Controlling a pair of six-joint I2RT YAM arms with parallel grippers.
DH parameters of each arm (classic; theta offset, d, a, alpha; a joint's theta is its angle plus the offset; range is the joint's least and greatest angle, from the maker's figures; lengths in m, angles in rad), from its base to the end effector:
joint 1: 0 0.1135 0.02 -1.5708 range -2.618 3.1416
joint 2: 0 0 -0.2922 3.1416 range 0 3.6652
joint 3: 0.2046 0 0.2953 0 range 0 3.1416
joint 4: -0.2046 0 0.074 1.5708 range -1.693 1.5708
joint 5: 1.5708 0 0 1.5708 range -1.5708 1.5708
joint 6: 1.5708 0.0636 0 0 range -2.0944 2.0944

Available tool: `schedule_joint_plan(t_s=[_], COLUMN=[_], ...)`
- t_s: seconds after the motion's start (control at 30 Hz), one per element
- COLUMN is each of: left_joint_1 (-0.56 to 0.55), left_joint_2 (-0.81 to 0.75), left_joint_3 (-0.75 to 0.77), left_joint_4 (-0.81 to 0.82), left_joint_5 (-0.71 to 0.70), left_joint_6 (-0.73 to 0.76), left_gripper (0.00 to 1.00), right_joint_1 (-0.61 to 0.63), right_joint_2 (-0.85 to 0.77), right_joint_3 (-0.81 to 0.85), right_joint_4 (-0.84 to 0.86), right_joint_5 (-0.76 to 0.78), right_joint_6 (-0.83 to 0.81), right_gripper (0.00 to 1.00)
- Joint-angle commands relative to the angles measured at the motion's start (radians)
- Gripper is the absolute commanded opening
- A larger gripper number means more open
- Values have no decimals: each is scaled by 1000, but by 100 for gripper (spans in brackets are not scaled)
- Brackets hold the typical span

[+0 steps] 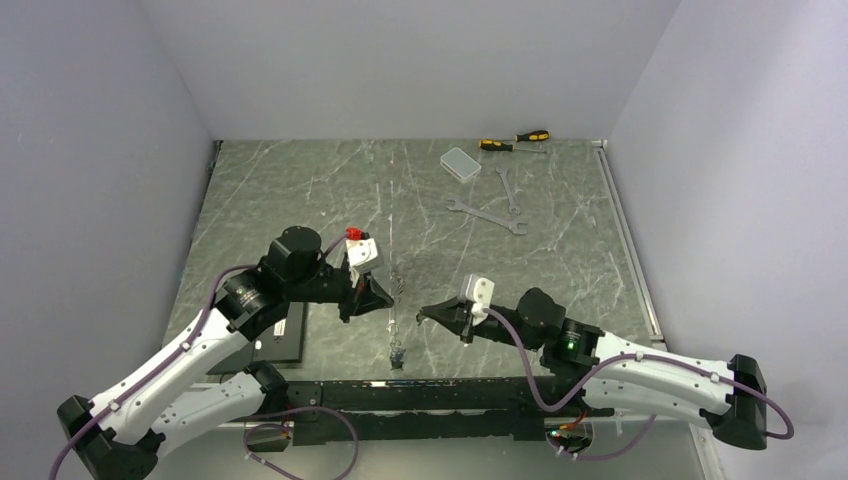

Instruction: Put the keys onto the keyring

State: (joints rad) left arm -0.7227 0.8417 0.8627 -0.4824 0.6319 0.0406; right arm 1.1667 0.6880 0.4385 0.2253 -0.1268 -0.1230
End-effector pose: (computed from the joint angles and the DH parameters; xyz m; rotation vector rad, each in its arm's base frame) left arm 0.1442 -0.1772 0.3417 1.1544 1.7563 -1.0615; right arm 0.0816 0.2113 0.2825 -1.0853 1.2711 0.9035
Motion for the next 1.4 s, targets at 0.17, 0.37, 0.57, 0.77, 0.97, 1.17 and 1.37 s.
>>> schedule_joint_plan(t_s=[0.17, 0.37, 0.57, 0.77, 0.97, 1.17, 1.37], left_joint_1=[9, 11, 12, 12, 11, 11, 11], left_joint_2=[1, 1, -12, -14, -22, -29, -32], left_joint_3=[50, 53, 50, 52, 52, 52, 52], left_joint_4=[46, 39, 40, 38, 37, 35, 37], left_joint_5=[26, 5, -12, -14, -15, -17, -9], left_joint_6=[-1, 5, 5, 6, 6, 7, 8], left_gripper=[0, 0, 0, 0, 0, 0, 0], right_joint_1=[5, 4, 4, 4, 3, 3, 2], right_joint_2=[71, 93, 91, 110, 163, 190, 223], right_joint_3=[109, 131, 139, 173, 235, 254, 262], right_joint_4=[85, 85, 81, 47, 2, 8, 17], right_joint_5=[43, 27, 19, -18, -86, -92, -75], right_joint_6=[30, 26, 35, 55, 71, 74, 77], right_gripper=[0, 0, 0, 0, 0, 0, 0])
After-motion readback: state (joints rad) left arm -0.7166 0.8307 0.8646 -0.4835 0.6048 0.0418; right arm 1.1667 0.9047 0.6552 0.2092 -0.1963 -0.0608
